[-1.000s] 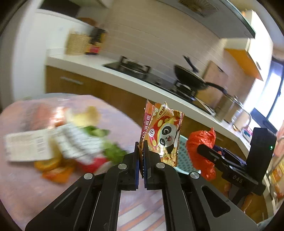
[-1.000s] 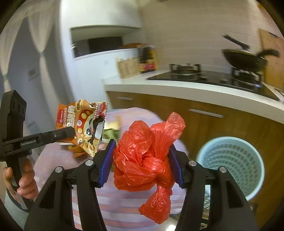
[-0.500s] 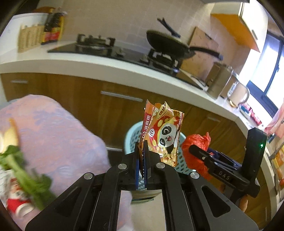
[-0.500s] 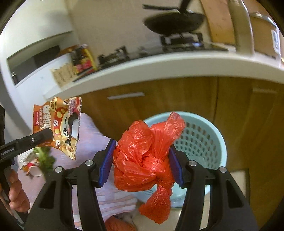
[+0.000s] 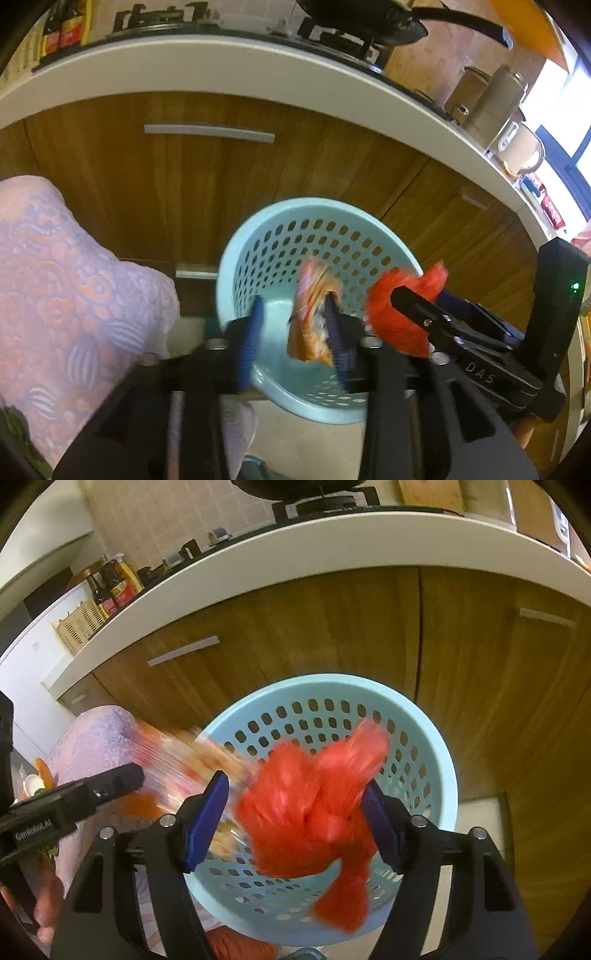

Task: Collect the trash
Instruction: 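Carry both bags over the light-blue basket and open both tools to drop them, then move both tools back over the table toward the milk carton and dotted paper, then grasp the white dotted paper with the right tool while the left tool grasps the milk carton, then carry the carton and dotted paper over the basket and open both tools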

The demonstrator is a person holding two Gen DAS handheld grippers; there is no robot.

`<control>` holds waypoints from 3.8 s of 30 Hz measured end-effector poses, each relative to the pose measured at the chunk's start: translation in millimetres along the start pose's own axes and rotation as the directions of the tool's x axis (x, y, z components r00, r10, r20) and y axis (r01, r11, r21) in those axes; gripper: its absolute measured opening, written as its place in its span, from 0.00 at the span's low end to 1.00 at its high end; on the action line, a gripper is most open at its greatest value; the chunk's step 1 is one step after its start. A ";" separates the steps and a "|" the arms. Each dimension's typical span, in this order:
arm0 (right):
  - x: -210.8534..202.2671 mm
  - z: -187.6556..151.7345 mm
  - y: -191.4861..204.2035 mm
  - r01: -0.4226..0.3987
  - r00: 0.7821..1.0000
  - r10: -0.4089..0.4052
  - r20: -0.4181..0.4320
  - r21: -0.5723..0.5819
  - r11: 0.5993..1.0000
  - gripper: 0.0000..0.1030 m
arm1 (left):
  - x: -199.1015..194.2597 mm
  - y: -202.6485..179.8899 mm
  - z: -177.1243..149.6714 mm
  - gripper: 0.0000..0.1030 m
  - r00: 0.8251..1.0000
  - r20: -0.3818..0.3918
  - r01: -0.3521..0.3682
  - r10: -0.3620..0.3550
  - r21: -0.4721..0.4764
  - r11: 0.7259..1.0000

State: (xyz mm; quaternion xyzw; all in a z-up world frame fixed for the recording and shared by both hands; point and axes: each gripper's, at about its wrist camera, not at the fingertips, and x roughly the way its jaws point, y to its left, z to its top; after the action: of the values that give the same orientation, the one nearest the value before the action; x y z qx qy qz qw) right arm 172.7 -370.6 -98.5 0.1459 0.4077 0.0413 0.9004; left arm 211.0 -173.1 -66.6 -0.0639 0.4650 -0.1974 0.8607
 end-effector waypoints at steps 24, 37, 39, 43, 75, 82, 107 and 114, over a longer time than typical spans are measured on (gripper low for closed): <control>-73.8 -14.8 93.4 -0.150 0.980 0.170 0.102 -0.180 0.972 0.66 | -144.9 17.6 -56.3 0.37 0.968 0.245 -0.040 0.047 -0.035 0.999; -100.0 -54.3 229.5 -0.282 0.936 0.347 0.065 -0.454 0.845 0.66 | -276.9 119.4 -146.1 0.43 0.885 0.371 -0.186 0.282 -0.272 0.944; -101.5 -61.6 248.8 -0.295 0.930 0.363 0.051 -0.484 0.824 0.66 | -293.5 140.2 -161.9 0.44 0.872 0.369 -0.204 0.322 -0.324 0.924; -103.5 -81.3 290.9 -0.326 0.916 0.400 0.013 -0.555 0.765 0.66 | -319.2 178.6 -187.5 0.46 0.845 0.360 -0.234 0.395 -0.415 0.879; -45.0 -145.6 433.2 -0.182 0.961 0.275 -0.017 -0.788 0.588 0.19 | -305.5 313.6 -213.5 0.67 0.938 0.290 -0.022 0.190 -0.498 0.867; -62.6 -145.1 414.3 -0.233 0.941 0.337 -0.019 -0.759 0.608 0.14 | -306.5 255.8 -242.8 0.67 0.958 0.282 0.046 0.061 -0.358 0.933; -118.9 -101.5 365.3 -0.478 0.814 0.579 -0.040 -0.612 0.630 0.05 | -282.3 242.4 -179.7 0.58 0.820 0.096 -0.562 0.565 -0.055 0.825; -116.7 -108.4 367.0 -0.452 0.830 0.558 -0.028 -0.619 0.642 0.05 | -310.6 242.4 -193.3 0.54 0.859 0.163 -0.457 0.485 -0.183 0.871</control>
State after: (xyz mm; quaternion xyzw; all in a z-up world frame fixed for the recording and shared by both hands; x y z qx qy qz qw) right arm 30.6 -18.3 26.9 -0.0364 0.2393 0.4065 0.8810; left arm -32.7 186.7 -5.1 -0.0271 0.3884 0.0594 0.9192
